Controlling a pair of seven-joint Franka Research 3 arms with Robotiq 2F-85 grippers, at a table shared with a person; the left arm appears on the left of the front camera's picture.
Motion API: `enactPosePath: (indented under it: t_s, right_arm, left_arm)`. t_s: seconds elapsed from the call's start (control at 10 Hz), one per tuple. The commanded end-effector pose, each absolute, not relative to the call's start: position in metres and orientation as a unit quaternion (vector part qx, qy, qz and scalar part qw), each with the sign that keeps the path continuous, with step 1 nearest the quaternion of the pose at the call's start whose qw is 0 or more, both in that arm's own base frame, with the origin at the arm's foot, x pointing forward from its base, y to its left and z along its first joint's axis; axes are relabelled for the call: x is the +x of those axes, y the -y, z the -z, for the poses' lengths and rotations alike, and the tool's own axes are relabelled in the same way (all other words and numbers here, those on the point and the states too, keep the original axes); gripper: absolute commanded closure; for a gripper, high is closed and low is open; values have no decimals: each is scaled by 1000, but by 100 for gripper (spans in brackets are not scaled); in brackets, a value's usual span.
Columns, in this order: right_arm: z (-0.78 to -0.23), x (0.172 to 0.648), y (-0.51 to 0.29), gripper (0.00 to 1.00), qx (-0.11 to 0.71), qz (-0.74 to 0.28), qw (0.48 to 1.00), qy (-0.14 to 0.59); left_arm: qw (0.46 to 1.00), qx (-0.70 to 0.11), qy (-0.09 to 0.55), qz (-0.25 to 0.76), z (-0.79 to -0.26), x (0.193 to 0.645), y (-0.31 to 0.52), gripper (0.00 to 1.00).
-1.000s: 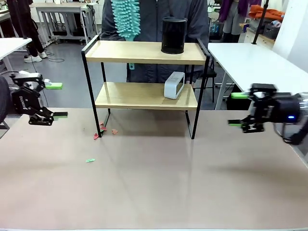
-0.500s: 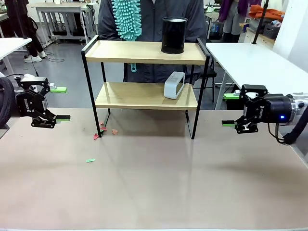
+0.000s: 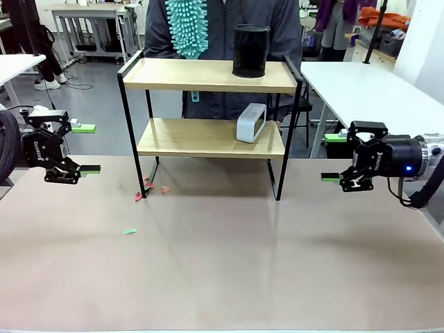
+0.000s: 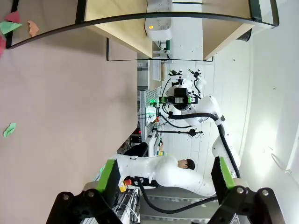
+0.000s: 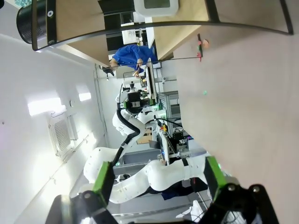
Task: Clean the shelf.
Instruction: Hand the Duster back to the human.
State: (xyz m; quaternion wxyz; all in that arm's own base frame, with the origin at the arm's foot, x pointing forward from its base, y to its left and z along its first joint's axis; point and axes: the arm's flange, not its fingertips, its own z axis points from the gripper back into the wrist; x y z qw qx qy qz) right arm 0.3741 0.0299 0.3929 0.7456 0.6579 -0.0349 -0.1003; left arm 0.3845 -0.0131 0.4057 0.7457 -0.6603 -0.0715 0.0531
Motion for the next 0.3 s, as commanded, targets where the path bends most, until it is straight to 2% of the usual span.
enactPosePath:
  t_s: [0.0, 0.2]
  right_arm:
    - [-394, 372, -31, 0, 657, 89, 748, 33]
    - [-394, 372, -31, 0, 657, 89, 748, 33]
  left_arm:
    - [739, -667, 74, -51, -408, 382, 13, 0]
    - [739, -667, 74, -51, -408, 382, 13, 0]
